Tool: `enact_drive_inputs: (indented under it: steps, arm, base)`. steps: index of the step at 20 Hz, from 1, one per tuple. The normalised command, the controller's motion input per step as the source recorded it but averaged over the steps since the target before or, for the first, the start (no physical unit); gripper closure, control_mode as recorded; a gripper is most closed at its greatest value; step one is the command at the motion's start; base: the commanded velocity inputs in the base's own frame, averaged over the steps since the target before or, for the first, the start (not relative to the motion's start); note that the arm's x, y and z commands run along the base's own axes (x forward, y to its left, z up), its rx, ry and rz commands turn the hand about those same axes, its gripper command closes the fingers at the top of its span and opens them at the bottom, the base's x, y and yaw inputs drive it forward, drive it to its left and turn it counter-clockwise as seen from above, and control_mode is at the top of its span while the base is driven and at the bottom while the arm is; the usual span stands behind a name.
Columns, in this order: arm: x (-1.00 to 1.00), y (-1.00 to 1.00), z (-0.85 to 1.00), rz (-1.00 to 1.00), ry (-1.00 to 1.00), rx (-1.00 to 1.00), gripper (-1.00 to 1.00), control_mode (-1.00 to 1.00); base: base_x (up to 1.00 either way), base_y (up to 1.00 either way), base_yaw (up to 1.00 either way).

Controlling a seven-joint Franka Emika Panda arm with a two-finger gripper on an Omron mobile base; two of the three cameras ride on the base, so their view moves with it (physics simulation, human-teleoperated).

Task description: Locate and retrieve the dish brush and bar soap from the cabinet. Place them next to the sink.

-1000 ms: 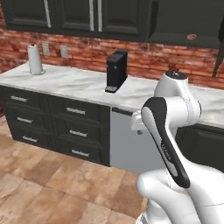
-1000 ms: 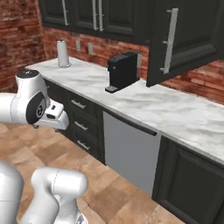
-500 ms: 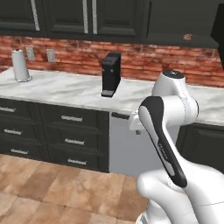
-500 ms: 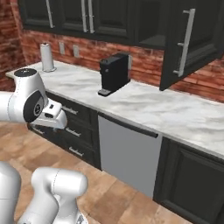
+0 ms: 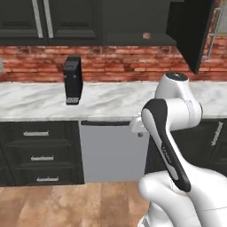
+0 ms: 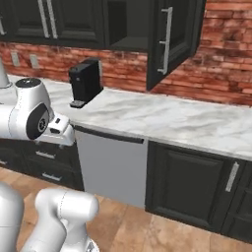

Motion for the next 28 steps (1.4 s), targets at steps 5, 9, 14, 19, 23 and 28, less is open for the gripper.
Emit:
enact_drive_inputs:
  steps: [5, 9, 14, 19, 23, 28]
  arm:
    - [0.0, 0.0, 0.0, 0.0, 0.0, 0.0, -1.0, 1.0]
    - [0.0, 0.0, 0.0, 0.0, 0.0, 0.0, -1.0, 1.0]
    - [0.0, 0.0, 0.0, 0.0, 0.0, 0.0, -1.0, 1.0]
    - [0.0, 0.0, 0.0, 0.0, 0.0, 0.0, -1.0, 1.0]
    - [0.0, 0.0, 0.0, 0.0, 0.0, 0.0, -1.0, 1.0]
    - [0.0, 0.0, 0.0, 0.0, 0.0, 0.0, -1.0, 1.0]
  base:
    - [0.16, 0.14, -0.44]
    - [0.32, 0.5, -0.29]
    - [0.35, 0.58, -0.26]
    - [0.38, 0.58, -0.26]
    - [0.47, 0.46, -0.18]
    - [0.46, -0.02, 0.01]
